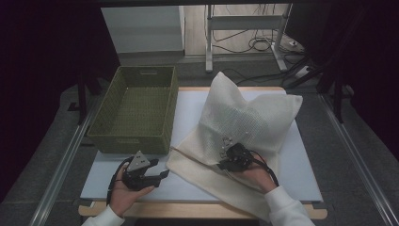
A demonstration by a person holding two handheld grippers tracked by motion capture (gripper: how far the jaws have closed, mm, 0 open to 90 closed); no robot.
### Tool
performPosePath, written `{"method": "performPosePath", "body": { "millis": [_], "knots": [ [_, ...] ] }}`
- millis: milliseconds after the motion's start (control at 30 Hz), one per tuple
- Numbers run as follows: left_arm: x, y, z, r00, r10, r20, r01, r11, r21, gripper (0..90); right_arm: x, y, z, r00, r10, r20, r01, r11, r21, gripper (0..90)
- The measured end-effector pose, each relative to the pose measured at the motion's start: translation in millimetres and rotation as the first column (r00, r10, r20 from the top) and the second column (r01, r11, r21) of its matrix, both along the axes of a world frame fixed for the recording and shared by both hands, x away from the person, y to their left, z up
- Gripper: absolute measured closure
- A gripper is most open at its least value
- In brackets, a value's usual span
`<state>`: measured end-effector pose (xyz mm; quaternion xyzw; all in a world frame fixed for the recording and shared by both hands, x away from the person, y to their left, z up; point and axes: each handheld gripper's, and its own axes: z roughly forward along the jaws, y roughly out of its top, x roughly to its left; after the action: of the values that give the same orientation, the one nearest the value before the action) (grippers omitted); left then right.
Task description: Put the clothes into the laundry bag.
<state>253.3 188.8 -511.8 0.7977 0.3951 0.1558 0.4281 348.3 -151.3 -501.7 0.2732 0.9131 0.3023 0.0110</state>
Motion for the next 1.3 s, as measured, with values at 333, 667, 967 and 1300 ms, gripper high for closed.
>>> {"method": "performPosePath", "body": {
  "millis": [333,667,967,1300],
  "knots": [
    [0.1,-1.8,-2.0,0.9999,-0.011,-0.01,0.011,0.9998,0.015,37.2,1.3,0.3,-11.8,0.9996,-0.004,-0.026,0.004,0.9999,-0.013,85.9],
    [0.8,-2.5,-3.3,0.9997,-0.015,-0.019,0.015,0.9997,0.021,36.7,1.2,-1.1,-11.2,0.9999,0.003,-0.012,-0.003,1.0,-0.009,80.4],
    [0.8,-2.1,-3.1,0.9997,-0.015,-0.018,0.015,0.9997,0.02,36.5,-1.8,-0.9,-2.7,0.9991,0.012,0.04,-0.012,0.9999,-0.003,60.0],
    [0.5,-2.3,-2.3,0.9998,-0.014,-0.013,0.014,0.9997,0.02,36.5,-7.6,-12.0,18.0,0.9919,-0.045,0.119,0.031,0.9927,0.116,41.5]
  ]
}}
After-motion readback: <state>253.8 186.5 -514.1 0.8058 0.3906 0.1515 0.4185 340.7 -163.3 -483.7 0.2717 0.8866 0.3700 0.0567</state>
